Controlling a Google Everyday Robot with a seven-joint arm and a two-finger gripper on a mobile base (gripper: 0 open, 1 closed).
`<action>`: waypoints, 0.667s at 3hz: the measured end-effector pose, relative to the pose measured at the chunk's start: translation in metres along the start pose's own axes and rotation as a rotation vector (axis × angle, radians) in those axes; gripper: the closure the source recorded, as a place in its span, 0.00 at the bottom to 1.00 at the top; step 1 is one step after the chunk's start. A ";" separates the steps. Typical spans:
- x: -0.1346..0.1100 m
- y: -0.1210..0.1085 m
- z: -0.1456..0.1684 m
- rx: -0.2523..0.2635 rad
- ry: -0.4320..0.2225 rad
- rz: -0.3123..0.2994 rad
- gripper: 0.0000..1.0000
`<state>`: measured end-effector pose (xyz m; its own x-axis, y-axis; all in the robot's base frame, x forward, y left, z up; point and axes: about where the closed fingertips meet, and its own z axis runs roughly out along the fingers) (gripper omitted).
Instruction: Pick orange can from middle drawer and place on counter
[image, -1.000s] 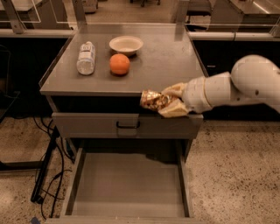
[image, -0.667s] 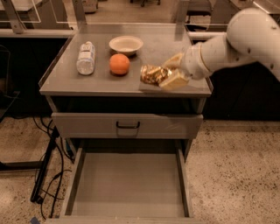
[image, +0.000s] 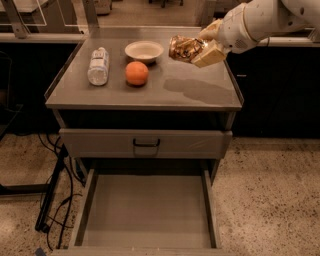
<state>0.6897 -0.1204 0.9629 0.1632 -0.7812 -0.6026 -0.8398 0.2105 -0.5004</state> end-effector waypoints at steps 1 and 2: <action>0.004 0.001 0.002 -0.010 0.012 0.009 1.00; 0.017 0.001 0.003 -0.050 0.052 0.023 1.00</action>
Offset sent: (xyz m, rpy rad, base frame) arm 0.0029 -0.0184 -0.0087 -0.0468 0.0649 -0.0201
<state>0.6933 -0.1314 0.9502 0.1173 -0.8062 -0.5798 -0.8680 0.2004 -0.4544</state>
